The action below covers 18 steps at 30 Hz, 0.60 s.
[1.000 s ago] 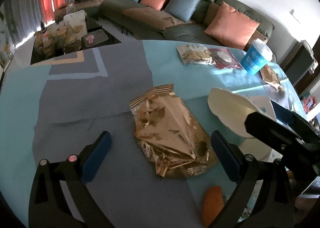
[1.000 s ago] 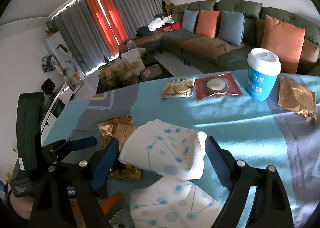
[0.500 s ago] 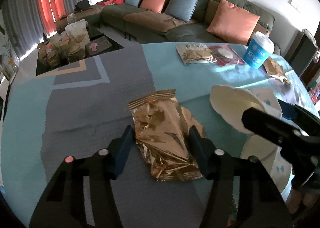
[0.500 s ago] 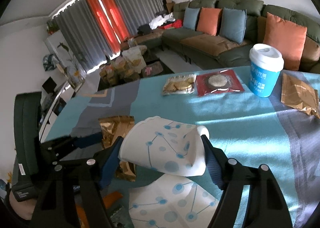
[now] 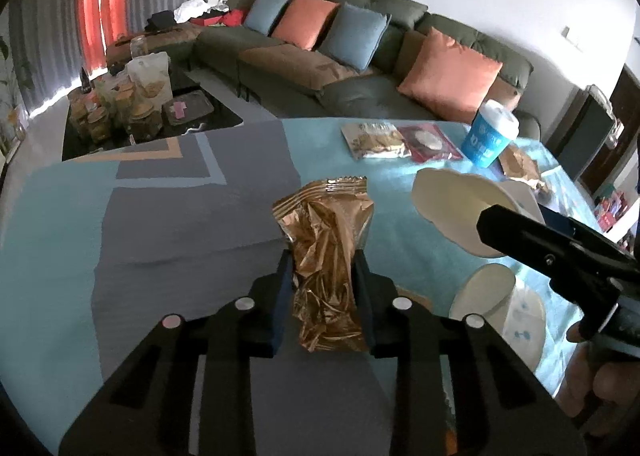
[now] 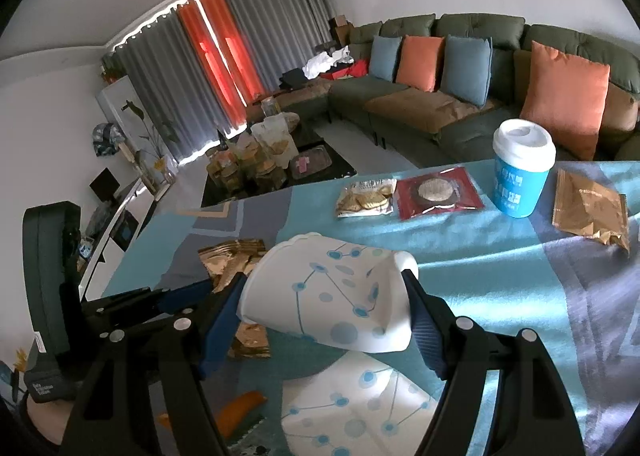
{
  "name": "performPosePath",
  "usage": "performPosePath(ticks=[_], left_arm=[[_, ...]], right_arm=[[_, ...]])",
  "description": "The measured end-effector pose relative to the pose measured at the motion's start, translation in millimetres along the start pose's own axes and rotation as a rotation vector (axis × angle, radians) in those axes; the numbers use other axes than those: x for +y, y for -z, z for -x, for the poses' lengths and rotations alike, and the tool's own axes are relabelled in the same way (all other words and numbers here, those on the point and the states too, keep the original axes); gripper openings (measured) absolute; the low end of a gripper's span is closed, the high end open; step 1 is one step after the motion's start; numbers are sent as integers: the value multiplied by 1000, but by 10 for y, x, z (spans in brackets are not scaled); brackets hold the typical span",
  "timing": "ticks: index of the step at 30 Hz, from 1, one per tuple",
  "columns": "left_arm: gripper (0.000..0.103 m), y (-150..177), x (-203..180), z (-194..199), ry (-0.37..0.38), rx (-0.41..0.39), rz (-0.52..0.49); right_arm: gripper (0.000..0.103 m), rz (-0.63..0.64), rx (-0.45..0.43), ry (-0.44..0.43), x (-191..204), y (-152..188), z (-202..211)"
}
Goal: Collect trash
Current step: 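Lift the gold foil wrapper and white paper cup and carry both over the teal bin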
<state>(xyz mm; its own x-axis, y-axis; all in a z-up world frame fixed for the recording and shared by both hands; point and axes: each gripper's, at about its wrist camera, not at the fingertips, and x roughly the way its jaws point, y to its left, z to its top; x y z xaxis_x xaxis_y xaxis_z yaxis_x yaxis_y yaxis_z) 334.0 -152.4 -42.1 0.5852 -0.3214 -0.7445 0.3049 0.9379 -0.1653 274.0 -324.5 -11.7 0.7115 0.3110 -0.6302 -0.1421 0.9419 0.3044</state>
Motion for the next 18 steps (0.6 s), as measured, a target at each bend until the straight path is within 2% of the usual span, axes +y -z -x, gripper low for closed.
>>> performPosePath(ticks=[6, 18], left_arm=[[27, 17, 79, 262, 3, -47, 19], [27, 245, 146, 1174, -40, -218, 17]], right_arm=[[73, 14, -32, -6, 70, 14, 141], [73, 51, -105, -52, 330, 116, 552]])
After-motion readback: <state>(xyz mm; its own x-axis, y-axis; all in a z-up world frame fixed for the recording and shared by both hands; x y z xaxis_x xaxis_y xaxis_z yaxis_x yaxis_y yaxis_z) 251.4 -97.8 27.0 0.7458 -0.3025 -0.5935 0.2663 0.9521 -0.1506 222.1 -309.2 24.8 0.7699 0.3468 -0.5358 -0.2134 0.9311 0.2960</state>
